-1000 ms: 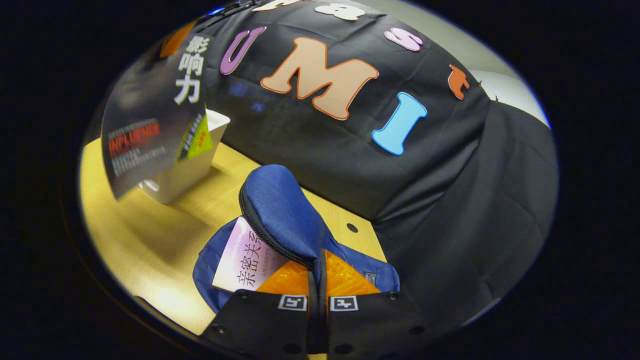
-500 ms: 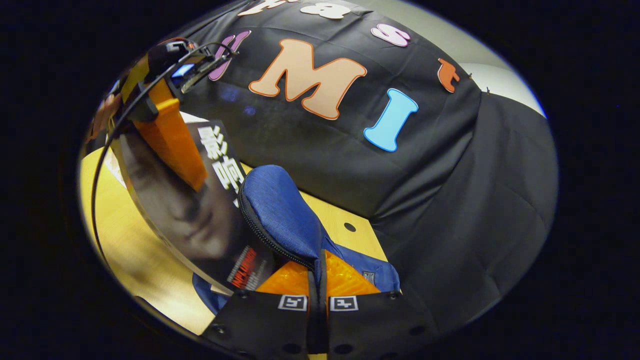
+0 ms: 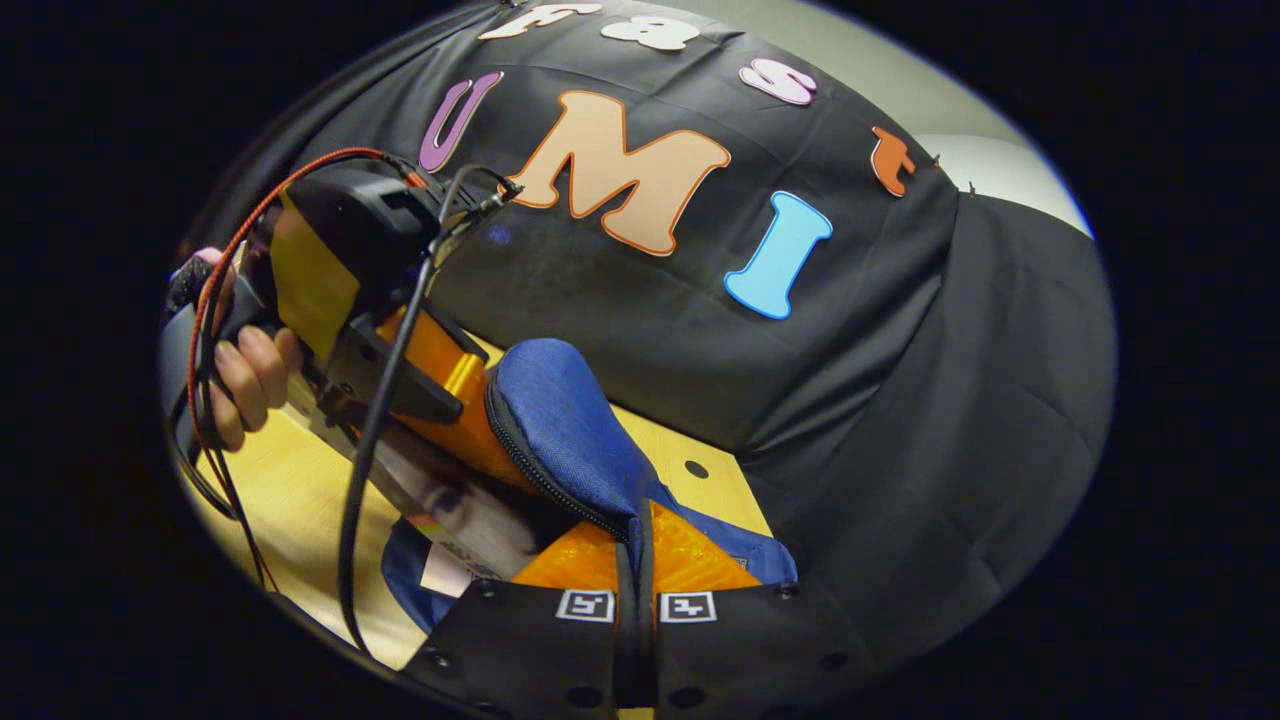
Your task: Open the schoolbag, grab two books from the bookshelf and put them into the schoolbag.
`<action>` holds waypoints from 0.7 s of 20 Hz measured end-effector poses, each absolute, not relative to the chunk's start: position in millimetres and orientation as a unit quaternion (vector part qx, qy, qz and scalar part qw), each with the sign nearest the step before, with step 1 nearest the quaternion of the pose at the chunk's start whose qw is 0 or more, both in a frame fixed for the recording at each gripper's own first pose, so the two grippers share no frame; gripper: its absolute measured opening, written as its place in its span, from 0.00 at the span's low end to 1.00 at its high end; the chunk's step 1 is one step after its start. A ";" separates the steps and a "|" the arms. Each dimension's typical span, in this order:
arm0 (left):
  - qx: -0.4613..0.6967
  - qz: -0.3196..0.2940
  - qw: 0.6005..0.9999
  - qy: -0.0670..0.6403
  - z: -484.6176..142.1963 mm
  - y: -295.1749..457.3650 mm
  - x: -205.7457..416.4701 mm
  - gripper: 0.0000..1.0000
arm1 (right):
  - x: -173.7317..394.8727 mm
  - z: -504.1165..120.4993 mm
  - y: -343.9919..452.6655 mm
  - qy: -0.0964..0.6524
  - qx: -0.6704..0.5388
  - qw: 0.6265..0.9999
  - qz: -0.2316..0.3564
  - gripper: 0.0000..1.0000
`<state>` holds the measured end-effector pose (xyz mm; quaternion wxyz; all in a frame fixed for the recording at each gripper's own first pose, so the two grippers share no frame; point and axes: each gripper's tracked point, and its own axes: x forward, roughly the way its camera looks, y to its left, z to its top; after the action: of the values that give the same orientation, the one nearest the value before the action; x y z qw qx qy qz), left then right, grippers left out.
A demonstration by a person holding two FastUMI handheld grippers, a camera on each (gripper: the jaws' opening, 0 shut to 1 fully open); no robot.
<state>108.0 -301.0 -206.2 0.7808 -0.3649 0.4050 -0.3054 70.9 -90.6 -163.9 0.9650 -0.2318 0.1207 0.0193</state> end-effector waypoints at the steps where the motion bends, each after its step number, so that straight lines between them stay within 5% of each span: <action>1: -0.374 -0.305 0.778 0.403 -208.2 -302.8 109.0 0.36 | 71.5 -163.8 -92.6 0.118 -0.233 0.965 0.019 0.03; 14: -0.404 -0.304 0.766 0.397 -225.2 -329.4 118.2 0.36 | 69.0 -172.4 -76.1 0.114 -0.231 0.964 0.063 0.03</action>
<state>118.2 -329.4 -225.2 0.7659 -0.4043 0.3967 -0.3043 69.0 -76.1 -172.4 0.9643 -0.2305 0.1143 0.0631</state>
